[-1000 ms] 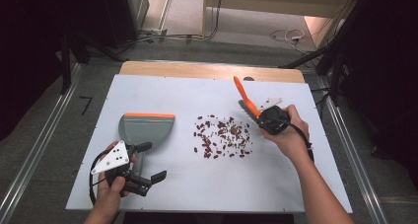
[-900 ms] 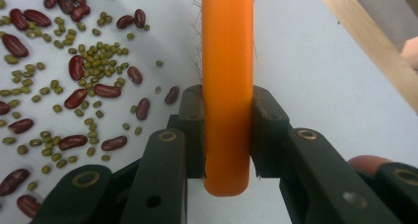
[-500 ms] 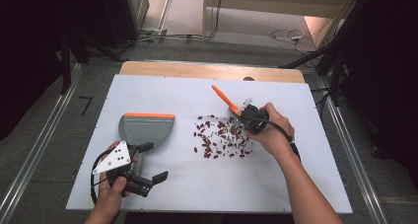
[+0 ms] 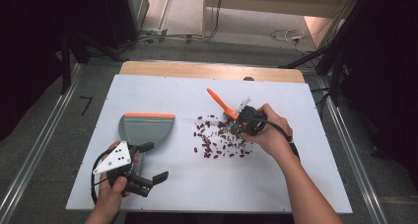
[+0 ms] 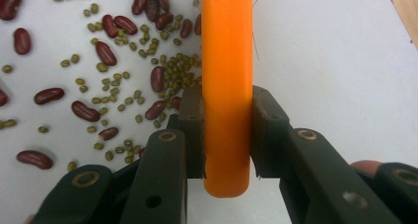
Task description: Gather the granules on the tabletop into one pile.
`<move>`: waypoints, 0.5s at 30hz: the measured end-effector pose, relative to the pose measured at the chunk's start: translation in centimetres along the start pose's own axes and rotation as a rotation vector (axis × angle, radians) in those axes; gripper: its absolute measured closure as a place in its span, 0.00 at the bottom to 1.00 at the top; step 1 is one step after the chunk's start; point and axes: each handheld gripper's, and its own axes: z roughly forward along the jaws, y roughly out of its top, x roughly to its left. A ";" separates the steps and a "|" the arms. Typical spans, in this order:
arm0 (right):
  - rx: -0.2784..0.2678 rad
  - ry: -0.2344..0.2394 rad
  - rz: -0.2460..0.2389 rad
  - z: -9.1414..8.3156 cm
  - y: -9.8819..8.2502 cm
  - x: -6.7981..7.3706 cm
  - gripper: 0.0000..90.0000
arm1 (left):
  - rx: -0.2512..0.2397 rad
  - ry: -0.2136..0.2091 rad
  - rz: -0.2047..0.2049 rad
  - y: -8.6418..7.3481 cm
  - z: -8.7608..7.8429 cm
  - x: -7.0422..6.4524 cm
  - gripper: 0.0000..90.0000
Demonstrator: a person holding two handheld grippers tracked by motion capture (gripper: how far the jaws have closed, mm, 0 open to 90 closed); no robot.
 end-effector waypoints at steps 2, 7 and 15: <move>0.000 0.006 -0.007 -0.2 0.0 0.0 0.77 | 0.001 0.001 0.001 0.0 0.0 0.0 0.00; -0.016 0.026 0.006 -0.5 0.2 -0.2 0.77 | -0.006 0.006 -0.001 0.0 -0.2 0.1 0.00; -0.044 -0.025 0.014 0.0 1.1 -1.1 0.77 | -0.005 0.007 -0.004 0.0 -0.3 0.2 0.00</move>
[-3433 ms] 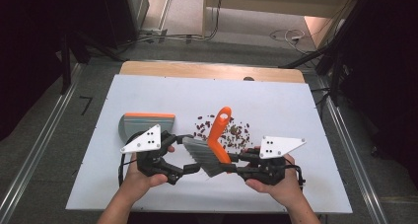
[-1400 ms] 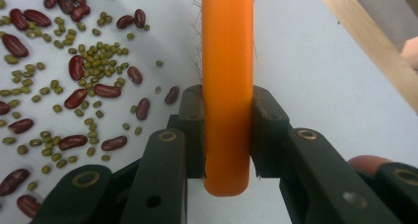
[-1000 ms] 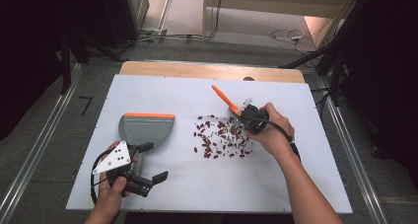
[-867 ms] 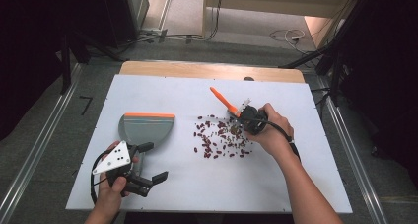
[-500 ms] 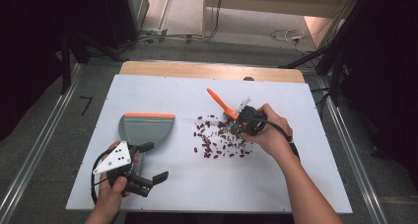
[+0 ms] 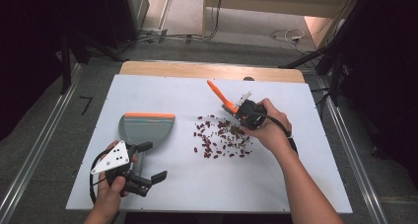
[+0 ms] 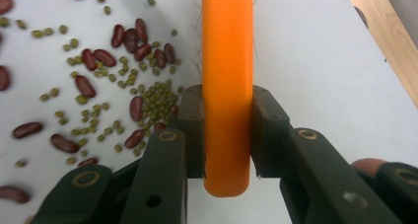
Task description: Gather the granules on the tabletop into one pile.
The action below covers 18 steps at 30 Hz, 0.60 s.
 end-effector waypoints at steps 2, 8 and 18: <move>-0.001 -0.006 -0.006 0.3 0.1 0.0 0.77 | 0.002 0.001 0.002 0.0 0.0 0.0 0.00; 0.026 -0.015 -0.170 1.0 1.3 1.8 0.76 | -0.002 0.006 -0.002 -0.1 -0.2 0.2 0.00; 0.025 0.024 -0.263 0.1 0.7 2.8 0.77 | -0.003 0.007 0.001 0.0 -0.2 0.1 0.00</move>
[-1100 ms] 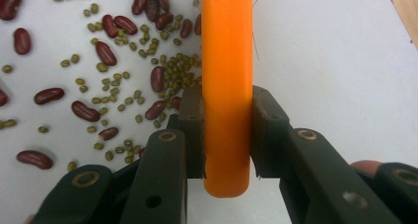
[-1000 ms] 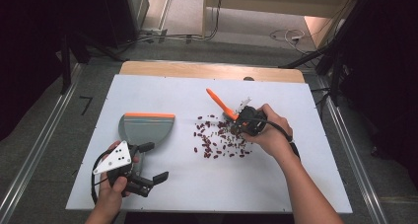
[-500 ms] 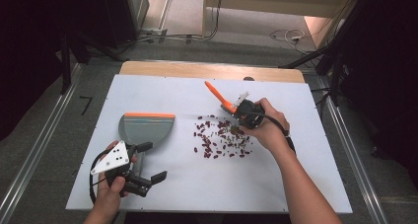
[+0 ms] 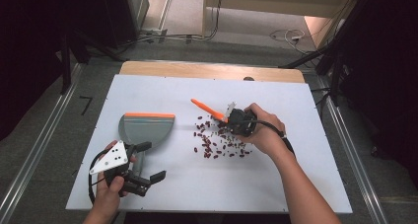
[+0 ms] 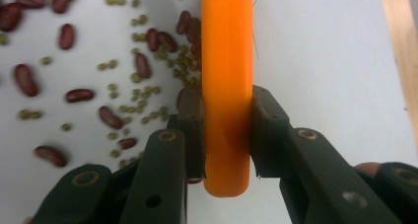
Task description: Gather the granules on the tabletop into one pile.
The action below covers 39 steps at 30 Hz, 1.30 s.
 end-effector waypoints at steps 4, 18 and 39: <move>-0.014 0.020 -0.007 -0.4 -0.5 0.1 0.77 | 0.000 0.000 0.001 0.0 0.0 0.0 0.00; -0.078 -0.017 -0.092 0.3 2.0 -2.5 0.77 | -0.005 0.000 -0.002 0.0 -0.1 0.0 0.00; -0.075 0.049 -0.204 0.0 2.3 0.1 0.77 | -0.014 0.017 -0.003 0.1 -0.6 0.1 0.00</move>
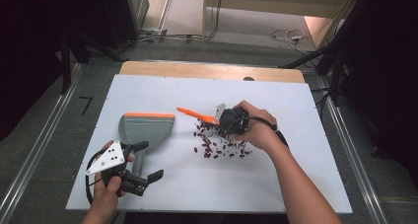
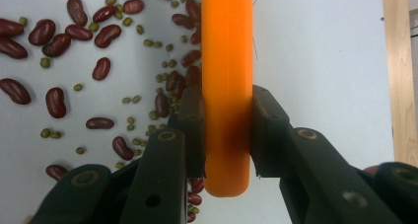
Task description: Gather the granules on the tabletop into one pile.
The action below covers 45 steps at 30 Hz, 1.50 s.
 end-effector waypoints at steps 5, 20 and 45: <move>-0.020 -0.014 0.024 -0.2 -0.1 -0.6 0.77 | 0.004 -0.002 0.000 -0.1 0.1 0.0 0.00; -0.014 -0.019 -0.024 1.4 1.9 -1.0 0.77 | -0.009 0.000 -0.006 -0.2 -0.4 0.1 0.00; -0.072 -0.001 -0.054 0.6 1.9 -0.1 0.76 | -0.003 0.001 -0.002 -0.1 -0.1 0.0 0.00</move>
